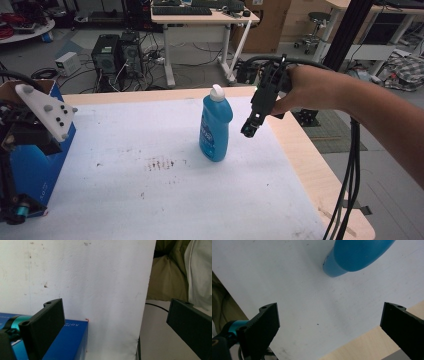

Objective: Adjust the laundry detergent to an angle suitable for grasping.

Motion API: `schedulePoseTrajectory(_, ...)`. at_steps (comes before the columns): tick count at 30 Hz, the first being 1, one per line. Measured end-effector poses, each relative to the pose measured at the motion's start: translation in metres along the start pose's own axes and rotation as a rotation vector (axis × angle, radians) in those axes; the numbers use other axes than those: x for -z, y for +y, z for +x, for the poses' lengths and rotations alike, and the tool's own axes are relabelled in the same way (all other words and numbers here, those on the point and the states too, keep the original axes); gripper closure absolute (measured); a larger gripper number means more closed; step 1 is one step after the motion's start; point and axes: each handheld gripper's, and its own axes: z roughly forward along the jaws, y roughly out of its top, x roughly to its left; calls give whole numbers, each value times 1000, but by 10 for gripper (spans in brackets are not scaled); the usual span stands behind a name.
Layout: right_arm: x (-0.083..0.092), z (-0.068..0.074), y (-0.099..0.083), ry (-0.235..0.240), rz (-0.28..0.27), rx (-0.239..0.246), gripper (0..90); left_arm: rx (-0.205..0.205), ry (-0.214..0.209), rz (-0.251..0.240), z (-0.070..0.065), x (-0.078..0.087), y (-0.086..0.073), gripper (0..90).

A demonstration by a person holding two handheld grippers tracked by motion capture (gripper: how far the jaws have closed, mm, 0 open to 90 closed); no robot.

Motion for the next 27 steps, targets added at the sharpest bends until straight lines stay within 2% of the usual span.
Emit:
schedulePoseTrajectory(7, -7, -2, -2, -28, -48, -96, 14, 0, 9, 0, -1, 0, 1, 16)
schedulePoseTrajectory(12, -8, -3, -3, -23, -71, -160, 14, -3, 9, -4, -2, 0, 0, 17)
schedulePoseTrajectory(18, -14, -4, -4, -35, -65, -230, 14, 3, 8, -8, 0, -1, 0, 16)
schedulePoseTrajectory(27, -16, -5, -4, -64, -71, -270, 14, 6, 10, -5, 1, -2, 2, 17)
